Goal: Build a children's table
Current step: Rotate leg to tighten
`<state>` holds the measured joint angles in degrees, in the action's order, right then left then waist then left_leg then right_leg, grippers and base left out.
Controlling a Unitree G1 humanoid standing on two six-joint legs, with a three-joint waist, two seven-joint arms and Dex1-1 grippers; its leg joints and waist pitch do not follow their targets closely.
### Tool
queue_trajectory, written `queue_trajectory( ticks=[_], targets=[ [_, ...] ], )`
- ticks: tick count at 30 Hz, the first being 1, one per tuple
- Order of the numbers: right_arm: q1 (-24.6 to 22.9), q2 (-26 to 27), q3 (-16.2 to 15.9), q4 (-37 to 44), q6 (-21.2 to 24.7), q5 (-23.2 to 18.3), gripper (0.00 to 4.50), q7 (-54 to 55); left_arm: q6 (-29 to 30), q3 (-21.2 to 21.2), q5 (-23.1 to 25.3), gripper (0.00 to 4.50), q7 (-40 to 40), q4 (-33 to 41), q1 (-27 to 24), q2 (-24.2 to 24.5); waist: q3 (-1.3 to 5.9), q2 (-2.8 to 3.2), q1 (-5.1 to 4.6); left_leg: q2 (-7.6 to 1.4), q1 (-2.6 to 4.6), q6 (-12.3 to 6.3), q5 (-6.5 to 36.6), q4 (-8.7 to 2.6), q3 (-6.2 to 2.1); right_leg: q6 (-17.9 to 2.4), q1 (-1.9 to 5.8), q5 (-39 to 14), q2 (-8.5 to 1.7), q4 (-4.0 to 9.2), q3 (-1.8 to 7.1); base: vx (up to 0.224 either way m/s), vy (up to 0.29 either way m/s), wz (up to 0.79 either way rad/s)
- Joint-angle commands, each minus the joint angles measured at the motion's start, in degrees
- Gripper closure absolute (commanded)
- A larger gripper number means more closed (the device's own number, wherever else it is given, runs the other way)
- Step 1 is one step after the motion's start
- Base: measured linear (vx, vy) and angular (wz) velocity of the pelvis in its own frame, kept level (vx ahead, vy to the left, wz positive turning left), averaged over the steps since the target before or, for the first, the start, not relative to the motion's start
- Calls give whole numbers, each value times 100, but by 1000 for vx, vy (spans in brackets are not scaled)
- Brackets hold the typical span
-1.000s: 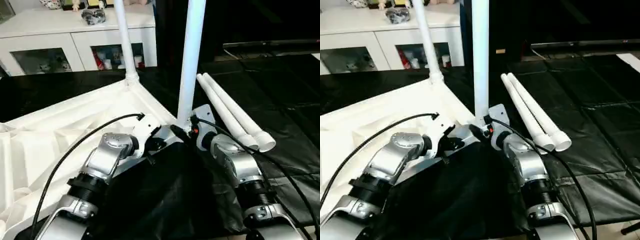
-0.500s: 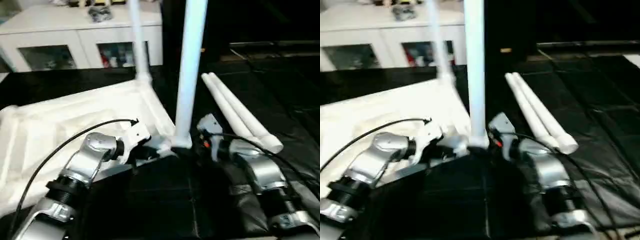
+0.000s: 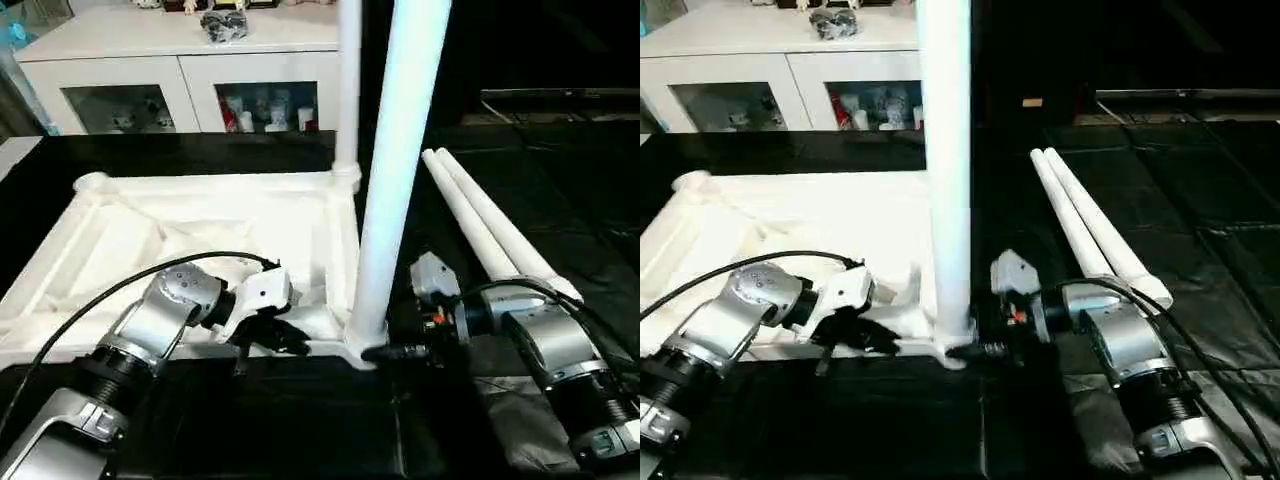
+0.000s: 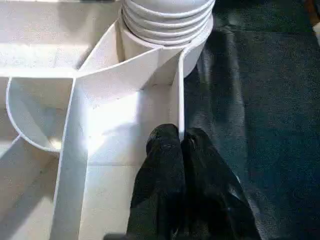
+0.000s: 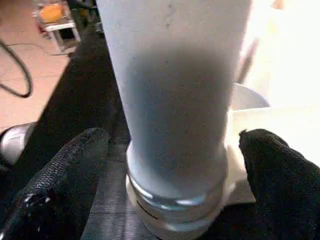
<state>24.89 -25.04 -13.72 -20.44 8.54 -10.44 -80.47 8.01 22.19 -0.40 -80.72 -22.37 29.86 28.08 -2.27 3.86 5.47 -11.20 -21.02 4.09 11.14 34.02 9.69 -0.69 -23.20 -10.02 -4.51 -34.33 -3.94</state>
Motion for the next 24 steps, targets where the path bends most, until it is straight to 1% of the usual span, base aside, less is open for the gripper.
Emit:
queue_trajectory(
  ticks=[1,5,6,7,9,10,11,13,15,18,24],
  targets=[
    [101,-22,-57,18,-63,-33,21,-98,-133,169,-9,450,-283,22,113,14,358,-52,-9,-189,32,-416,925,-380,-17,-1421,318,-984,-339,341,229,0,0,0],
    [115,-12,-96,8,-24,-43,54,-140,-198,187,5,450,-340,-5,118,23,358,-61,-1,-184,28,-402,951,-378,-17,-1392,321,-1051,-337,341,228,0,0,0],
    [121,-5,-113,-2,-6,-44,54,-161,-230,200,5,450,-362,-26,126,27,358,-57,0,-187,31,-399,960,-379,-18,-1389,318,-1059,-338,342,228,0,0,0],
    [125,2,-122,-15,16,-48,74,-173,-255,212,4,450,-368,-45,132,29,359,-59,1,-182,30,-403,949,-375,-17,-1382,317,-1061,-335,343,227,0,0,0],
    [125,0,-134,-20,55,-57,80,-195,-274,218,3,450,-370,-57,135,30,362,-58,4,-185,33,-401,944,-376,-19,-1380,317,-1065,-337,342,226,0,0,0],
    [123,-10,-154,-27,38,-49,93,-202,-281,220,6,450,-372,-62,136,30,363,-57,4,-183,28,-400,918,-373,-18,-1381,317,-1036,-334,338,227,0,0,0],
    [122,-17,-169,-32,22,-42,93,-205,-285,220,8,450,-375,-65,137,31,361,-58,3,-182,29,-395,930,-376,-18,-1376,317,-1059,-334,341,224,0,0,0],
    [106,-41,-206,-24,5,-26,120,-227,-301,219,20,450,-374,-78,138,31,360,-56,3,-184,31,-388,938,-377,-18,-1371,317,-1085,-336,344,226,0,0,0],
    [93,-67,-240,-21,-16,15,130,-242,-309,216,29,450,-371,-88,138,29,361,-56,9,-186,36,-387,936,-376,-17,-1370,314,-1088,-333,346,227,0,0,0],
    [81,-68,-252,-25,-37,40,164,-236,-346,213,40,450,-351,-126,137,16,360,-58,18,-186,32,-386,944,-375,-16,-1376,315,-1062,-333,341,228,0,0,0],
    [33,-42,-288,20,10,-1,183,-191,-354,178,35,450,-268,-156,125,-17,366,-55,21,-186,35,-387,932,-371,-16,-1383,314,-1030,-332,337,227,0,0,0]
  ],
)
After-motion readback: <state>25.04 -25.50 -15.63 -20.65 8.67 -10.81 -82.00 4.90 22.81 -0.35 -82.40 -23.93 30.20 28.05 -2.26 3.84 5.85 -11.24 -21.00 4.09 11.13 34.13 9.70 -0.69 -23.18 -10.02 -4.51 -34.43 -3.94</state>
